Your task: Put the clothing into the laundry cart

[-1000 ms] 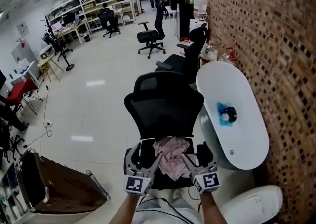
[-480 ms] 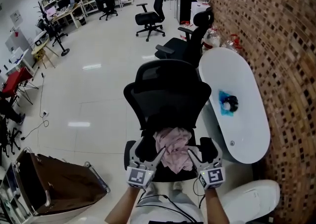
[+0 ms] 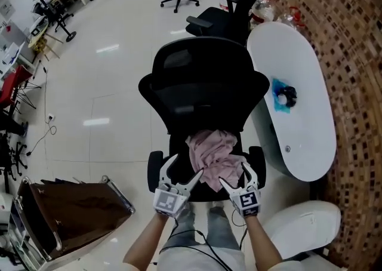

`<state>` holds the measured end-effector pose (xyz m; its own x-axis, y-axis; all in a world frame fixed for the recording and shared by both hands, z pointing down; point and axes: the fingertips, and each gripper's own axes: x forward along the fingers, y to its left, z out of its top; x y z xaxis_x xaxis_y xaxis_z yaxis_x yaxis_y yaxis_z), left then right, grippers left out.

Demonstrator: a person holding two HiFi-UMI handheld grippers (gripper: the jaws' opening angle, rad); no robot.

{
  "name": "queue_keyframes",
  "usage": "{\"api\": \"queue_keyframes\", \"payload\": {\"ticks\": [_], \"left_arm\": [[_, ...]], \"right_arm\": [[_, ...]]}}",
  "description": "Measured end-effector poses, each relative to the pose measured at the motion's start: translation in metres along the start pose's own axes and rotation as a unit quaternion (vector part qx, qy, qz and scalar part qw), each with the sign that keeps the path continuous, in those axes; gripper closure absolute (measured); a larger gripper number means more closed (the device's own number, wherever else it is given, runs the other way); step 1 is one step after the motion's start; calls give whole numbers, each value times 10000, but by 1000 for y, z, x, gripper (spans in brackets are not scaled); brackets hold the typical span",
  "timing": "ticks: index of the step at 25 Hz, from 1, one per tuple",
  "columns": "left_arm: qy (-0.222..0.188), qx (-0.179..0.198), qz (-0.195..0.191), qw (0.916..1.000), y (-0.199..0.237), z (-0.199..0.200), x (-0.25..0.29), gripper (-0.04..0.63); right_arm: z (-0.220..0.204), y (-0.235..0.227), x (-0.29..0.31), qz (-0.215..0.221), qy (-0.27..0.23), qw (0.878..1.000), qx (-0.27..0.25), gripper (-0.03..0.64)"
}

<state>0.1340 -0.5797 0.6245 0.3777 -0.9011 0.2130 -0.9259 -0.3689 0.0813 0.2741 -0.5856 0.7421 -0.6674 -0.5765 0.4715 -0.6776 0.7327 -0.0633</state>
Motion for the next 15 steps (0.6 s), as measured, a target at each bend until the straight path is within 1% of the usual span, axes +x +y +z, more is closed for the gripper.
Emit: {"api": "queue_keyframes", "payload": {"ticks": [4,10,12,15], "left_arm": [[230,-27,-115,9997,10,-40,16,229],[492,20,-172,9986,26,-91,31,229],[609,22,-212,9979,28,-107,33,229],[704,29,-286,9971,30,-126,41,229]], "right_arm": [[-58,-3,51,263,640,9976,-59,169],[-124,-8,127,606,1299,9893,-258,166],[-145,-12,153,635,1446,9872,-232,163],[-173,-23,192,595,1648,9845,-105,126]]}}
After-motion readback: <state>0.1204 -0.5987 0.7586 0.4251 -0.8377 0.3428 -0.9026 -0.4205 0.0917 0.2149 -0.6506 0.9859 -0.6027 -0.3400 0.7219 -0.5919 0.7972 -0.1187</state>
